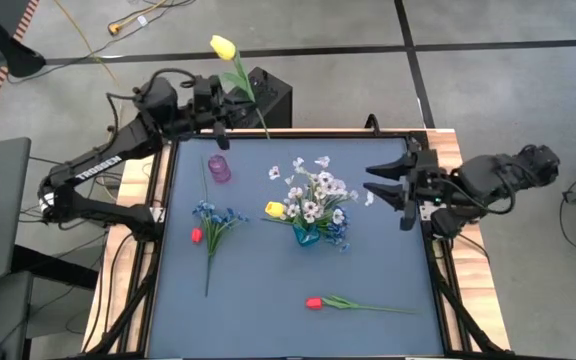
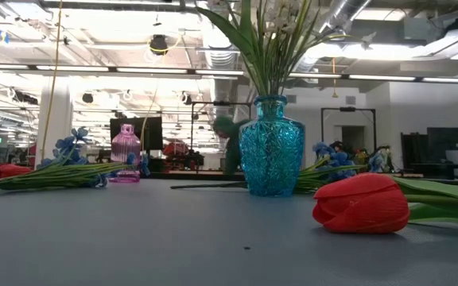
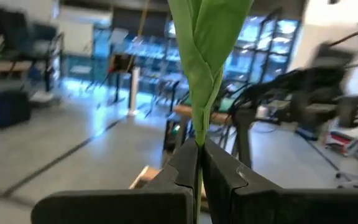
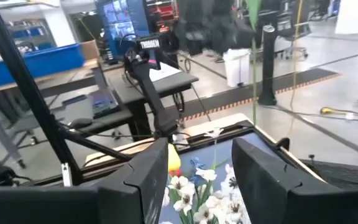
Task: Sort flowers into vase by color
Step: Put the bottom yellow flower into the blue vase
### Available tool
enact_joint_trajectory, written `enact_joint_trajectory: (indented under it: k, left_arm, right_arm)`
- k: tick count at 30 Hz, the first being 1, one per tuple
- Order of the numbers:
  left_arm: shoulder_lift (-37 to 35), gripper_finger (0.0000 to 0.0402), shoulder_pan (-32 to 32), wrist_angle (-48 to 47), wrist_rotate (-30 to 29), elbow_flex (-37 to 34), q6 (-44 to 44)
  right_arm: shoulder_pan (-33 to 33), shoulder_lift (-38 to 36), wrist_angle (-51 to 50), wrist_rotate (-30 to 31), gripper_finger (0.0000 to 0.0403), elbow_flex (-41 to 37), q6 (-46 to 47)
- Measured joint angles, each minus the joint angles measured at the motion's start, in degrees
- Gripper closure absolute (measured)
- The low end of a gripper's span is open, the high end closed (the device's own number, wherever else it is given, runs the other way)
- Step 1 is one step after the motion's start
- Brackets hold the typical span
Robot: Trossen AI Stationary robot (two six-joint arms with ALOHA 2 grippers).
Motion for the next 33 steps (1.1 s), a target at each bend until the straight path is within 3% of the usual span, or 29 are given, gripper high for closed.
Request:
enact_joint_trajectory:
  k: [4,9,14,19,23,29,31,33]
  left_arm:
    - [0.09,0.0401,2.59,7.55,2.31,-9.1,-7.08]
    - [0.13,0.0401,1.41,24.4,3.95,-22.25,-17.13]
    - [0.11,0.0401,-3.46,34.21,-2.26,-30.77,-22.05]
    - [2.65,0.0401,-10.41,35.16,-6.63,-32.23,-22.2]
    - [7.11,0.0401,-14.08,40.5,-10.84,-32.29,-22.55]
    - [14.34,0.0401,-15.99,51.82,-10.57,-32.3,-28.05]
    - [15.64,0.0401,-16.73,53.11,-10.62,-32.3,-28.61]
    - [16.37,0.0401,-17.38,52.45,-10.8,-32.3,-28.82]
  right_arm:
    - [4.57,0.31,-1.14,5.92,0.0205,0.0,0.34]
    - [8.33,1.09,-3.83,10.83,0.021,0.0,2.97]
    - [11.83,1.01,-6.99,16.03,0.0216,0.0,5.85]
    - [14.83,0.98,-10.45,20.13,0.0223,0.0,7.72]
    - [15.27,1.04,-19.1,19.63,0.0246,0.02,16.79]
    - [15.68,1.16,-22.84,17.07,0.0339,-4.57,26.92]
    - [15.59,1.26,-22.51,16.64,0.0375,-7.79,29.54]
    - [15.09,1.23,-21.61,16.63,0.0386,-11.25,32.51]
